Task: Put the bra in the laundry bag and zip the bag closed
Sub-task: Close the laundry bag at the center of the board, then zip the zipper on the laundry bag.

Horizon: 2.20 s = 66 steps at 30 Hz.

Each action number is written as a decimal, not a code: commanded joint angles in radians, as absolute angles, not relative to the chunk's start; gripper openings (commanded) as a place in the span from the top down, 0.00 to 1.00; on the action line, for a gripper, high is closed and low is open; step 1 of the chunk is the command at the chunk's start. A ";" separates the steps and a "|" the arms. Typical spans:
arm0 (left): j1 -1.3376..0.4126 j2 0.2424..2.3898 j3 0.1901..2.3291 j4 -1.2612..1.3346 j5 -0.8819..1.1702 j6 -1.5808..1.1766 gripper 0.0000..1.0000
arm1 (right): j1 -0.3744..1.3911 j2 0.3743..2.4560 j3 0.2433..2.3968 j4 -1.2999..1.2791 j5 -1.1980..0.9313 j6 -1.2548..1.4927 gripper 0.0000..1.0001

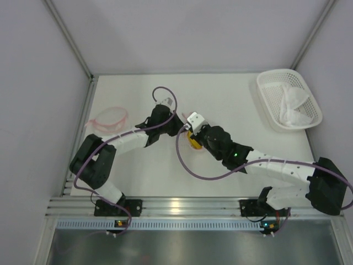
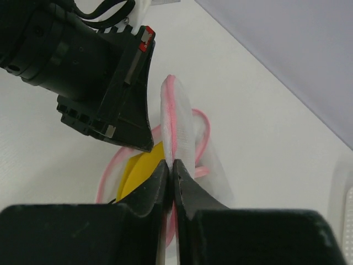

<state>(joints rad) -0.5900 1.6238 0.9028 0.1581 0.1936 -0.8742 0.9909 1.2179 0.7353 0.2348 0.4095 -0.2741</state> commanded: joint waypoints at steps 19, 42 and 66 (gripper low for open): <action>-0.551 1.442 0.735 0.207 0.169 -0.770 1.00 | 0.654 1.150 0.870 -0.125 0.149 0.466 0.14; -0.551 1.448 0.701 0.287 0.250 -0.739 1.00 | 0.601 1.614 0.899 0.229 0.167 0.640 0.57; -0.551 1.266 0.845 -0.190 0.014 -0.516 0.41 | 0.600 1.471 1.026 0.098 0.298 0.419 1.00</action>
